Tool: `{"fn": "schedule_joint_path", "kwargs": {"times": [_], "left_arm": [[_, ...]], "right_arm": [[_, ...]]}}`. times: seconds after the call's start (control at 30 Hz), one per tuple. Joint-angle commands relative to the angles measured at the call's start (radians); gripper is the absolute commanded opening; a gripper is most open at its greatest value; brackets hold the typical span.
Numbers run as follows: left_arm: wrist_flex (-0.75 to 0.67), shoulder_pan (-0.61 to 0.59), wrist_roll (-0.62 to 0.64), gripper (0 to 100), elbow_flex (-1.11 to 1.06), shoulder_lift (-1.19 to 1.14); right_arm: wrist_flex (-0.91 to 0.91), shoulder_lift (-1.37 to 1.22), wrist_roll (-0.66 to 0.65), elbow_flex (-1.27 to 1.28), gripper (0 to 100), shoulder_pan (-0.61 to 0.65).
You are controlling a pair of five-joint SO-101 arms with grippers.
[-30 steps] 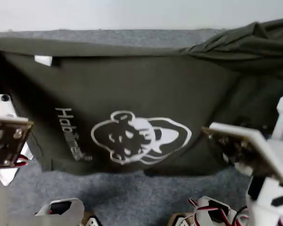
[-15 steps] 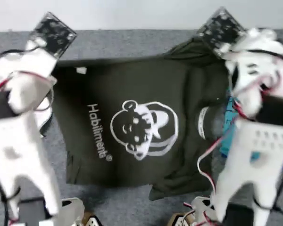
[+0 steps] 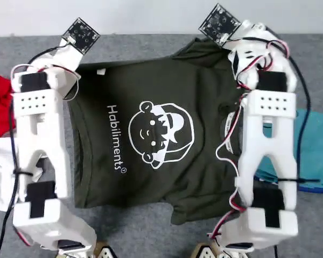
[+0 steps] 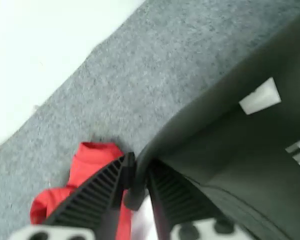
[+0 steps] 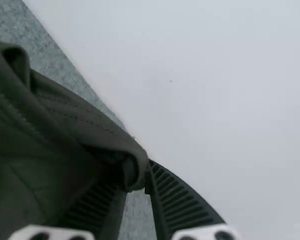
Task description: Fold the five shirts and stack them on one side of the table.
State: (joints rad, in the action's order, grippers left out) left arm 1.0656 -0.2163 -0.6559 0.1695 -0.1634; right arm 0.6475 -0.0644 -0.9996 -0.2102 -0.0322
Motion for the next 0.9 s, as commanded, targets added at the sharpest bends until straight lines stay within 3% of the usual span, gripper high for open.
{"fn": "schedule_joint_path", "kwargs": {"times": [0.0,0.2,0.43,0.87], "left_arm": [[-0.15,-0.006,-0.008,1,0.004,-0.043],[-0.338,-0.006,-0.008,1,0.056,-0.173],[-0.348,-0.006,-0.005,1,0.41,-0.379],[-0.064,0.037,-0.009,1,1.03,-0.701]], "right_arm": [[-0.134,-0.045,-0.003,-0.015,1.0,0.004],[-0.361,-0.168,-0.006,-0.015,1.0,0.002],[-0.555,-0.254,-0.012,-0.017,1.0,0.015],[-0.667,-0.294,-0.071,-0.041,1.0,0.021]]}}
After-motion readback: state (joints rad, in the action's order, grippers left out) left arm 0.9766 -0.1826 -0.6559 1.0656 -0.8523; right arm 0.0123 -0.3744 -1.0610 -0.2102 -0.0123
